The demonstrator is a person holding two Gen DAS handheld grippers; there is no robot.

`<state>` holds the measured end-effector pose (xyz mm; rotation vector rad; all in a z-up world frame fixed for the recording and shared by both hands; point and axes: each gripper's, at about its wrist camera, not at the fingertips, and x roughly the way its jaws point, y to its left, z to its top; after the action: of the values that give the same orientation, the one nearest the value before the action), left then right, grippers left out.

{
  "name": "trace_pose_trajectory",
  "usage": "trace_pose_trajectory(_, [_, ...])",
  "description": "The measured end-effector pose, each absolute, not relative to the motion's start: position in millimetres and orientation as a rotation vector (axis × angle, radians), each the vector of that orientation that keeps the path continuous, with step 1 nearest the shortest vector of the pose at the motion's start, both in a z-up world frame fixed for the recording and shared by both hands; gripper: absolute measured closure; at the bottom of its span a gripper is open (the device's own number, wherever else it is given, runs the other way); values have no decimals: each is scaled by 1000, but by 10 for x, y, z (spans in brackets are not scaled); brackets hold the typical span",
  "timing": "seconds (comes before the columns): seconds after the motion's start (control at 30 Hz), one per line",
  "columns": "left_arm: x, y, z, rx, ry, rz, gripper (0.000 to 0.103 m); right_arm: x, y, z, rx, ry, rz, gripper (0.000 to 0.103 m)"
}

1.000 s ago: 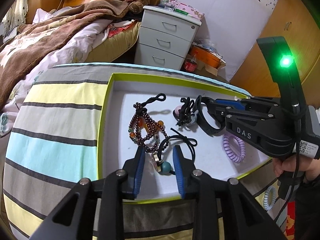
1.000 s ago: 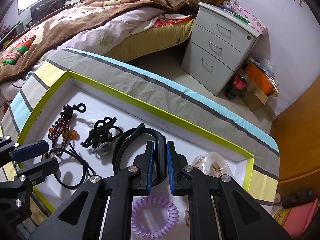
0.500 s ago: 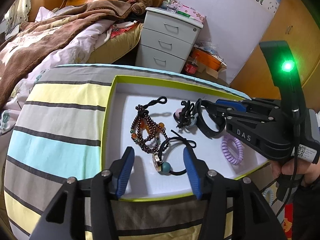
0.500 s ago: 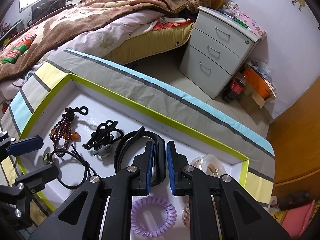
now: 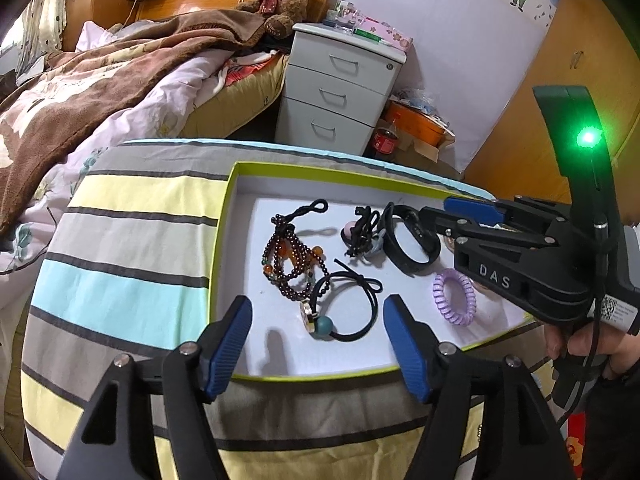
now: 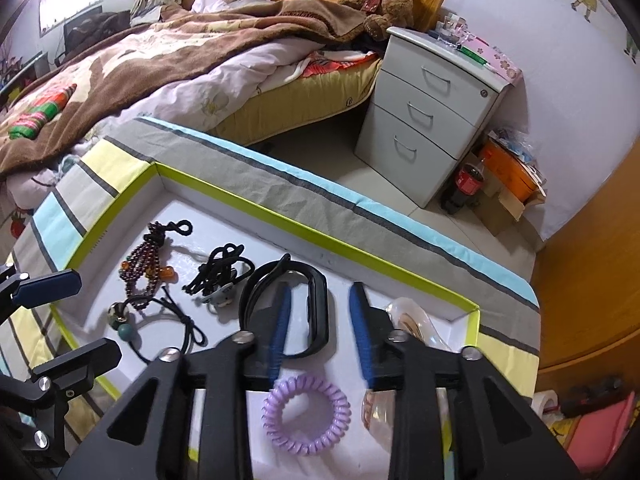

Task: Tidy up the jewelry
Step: 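Move both tools back toward the gold clip and blue coil on the bed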

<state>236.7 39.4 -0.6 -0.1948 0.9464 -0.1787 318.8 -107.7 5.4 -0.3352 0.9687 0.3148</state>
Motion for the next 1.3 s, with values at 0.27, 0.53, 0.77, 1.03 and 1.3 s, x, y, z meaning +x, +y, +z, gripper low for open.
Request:
trace_pose_trajectory(0.27, [2151, 348, 164, -142, 895, -149, 29, 2936, -1175, 256, -286, 914, 319, 68])
trace_pose_trajectory(0.53, [1827, 338, 327, -140, 844, -151, 26, 2558, -1360, 470, -194, 856, 323, 66])
trace_pose_trajectory(0.77, [1546, 298, 392, -153, 825, -178, 25, 2108, -1560, 571, -137, 793, 317, 66])
trace_pose_trajectory(1.03, [1240, 219, 385, -145, 800, -203, 23, 1620, -1797, 563, -110, 755, 295, 65])
trace_pose_trajectory(1.3, [996, 88, 219, -126, 801, -277, 21, 1218, -2095, 423, -94, 758, 249, 65])
